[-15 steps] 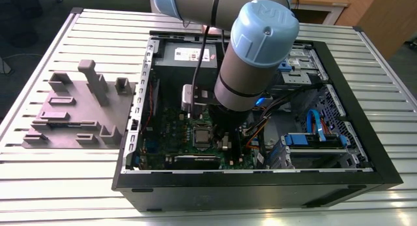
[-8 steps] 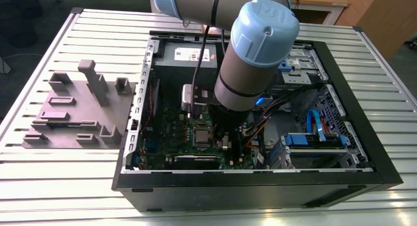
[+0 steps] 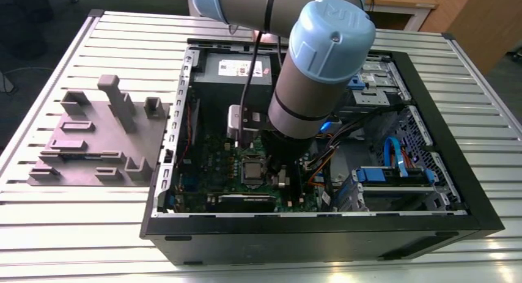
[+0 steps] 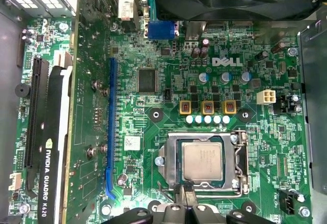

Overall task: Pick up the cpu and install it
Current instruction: 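Install the first cpu locking lever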

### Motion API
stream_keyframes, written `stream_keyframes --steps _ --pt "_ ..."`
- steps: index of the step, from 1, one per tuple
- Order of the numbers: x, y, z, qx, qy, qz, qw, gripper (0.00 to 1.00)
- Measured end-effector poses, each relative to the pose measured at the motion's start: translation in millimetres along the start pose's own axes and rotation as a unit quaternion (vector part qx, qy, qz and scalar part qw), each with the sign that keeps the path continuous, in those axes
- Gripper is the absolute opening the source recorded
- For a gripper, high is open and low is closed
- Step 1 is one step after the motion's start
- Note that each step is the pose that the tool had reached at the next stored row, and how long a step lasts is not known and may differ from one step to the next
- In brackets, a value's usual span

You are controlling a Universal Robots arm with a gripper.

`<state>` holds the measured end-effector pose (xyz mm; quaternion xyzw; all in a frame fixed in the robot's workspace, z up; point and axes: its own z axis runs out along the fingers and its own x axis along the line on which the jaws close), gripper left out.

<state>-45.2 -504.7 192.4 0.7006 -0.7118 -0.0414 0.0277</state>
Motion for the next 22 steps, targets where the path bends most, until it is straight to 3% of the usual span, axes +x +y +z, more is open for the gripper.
stream_keyframes --steps 22 --pt "-0.2 -6.2 1.8 0.0 0.0001 -0.001 1.0 0.1"
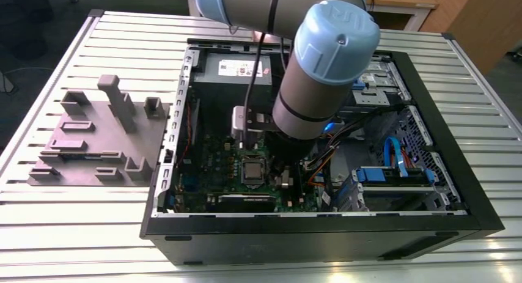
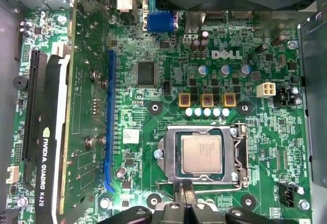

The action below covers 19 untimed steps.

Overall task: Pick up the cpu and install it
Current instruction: 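Install the first cpu locking lever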

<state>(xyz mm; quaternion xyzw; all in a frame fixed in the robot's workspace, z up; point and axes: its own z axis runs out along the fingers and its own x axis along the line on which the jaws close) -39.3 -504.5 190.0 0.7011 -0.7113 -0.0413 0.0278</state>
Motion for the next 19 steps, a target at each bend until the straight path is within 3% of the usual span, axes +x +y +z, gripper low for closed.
stream_keyframes --steps 14,19 --pt "-0.2 -3.1 2.7 0.0 0.0001 -0.001 1.0 0.1" --pt "-0.4 -2.8 -1.6 0.0003 -0.0002 -0.001 1.0 0.1"
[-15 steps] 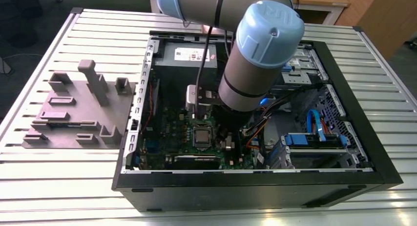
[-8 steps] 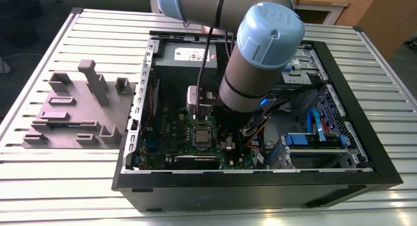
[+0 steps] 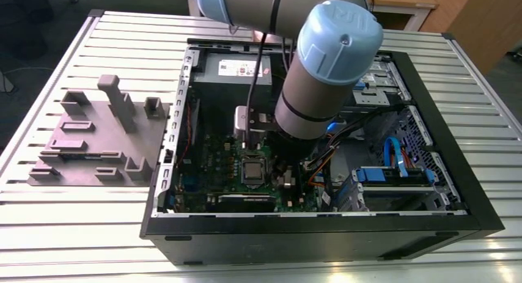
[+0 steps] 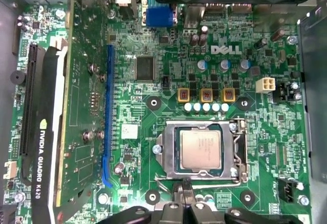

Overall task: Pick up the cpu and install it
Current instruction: 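Install the first cpu locking lever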

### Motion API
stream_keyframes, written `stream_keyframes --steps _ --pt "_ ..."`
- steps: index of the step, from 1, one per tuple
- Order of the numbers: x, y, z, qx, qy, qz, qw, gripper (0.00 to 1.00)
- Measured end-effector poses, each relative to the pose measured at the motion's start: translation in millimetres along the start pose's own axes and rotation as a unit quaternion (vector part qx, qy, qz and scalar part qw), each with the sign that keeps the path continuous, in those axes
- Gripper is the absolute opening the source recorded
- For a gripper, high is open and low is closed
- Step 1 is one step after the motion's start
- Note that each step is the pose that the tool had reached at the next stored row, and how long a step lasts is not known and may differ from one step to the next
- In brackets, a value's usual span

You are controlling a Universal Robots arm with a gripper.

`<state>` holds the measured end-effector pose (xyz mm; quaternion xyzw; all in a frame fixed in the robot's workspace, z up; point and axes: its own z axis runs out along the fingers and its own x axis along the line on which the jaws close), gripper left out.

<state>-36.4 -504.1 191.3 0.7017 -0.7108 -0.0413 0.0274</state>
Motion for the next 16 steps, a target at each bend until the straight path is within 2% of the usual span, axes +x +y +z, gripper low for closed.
stream_keyframes --steps 9,16 --pt "-0.2 1.8 -17.5 -0.0002 0.0003 0.0 1.0 0.1" --pt "-0.3 1.8 -18.4 -0.0002 0.0003 0.0 1.0 0.1"
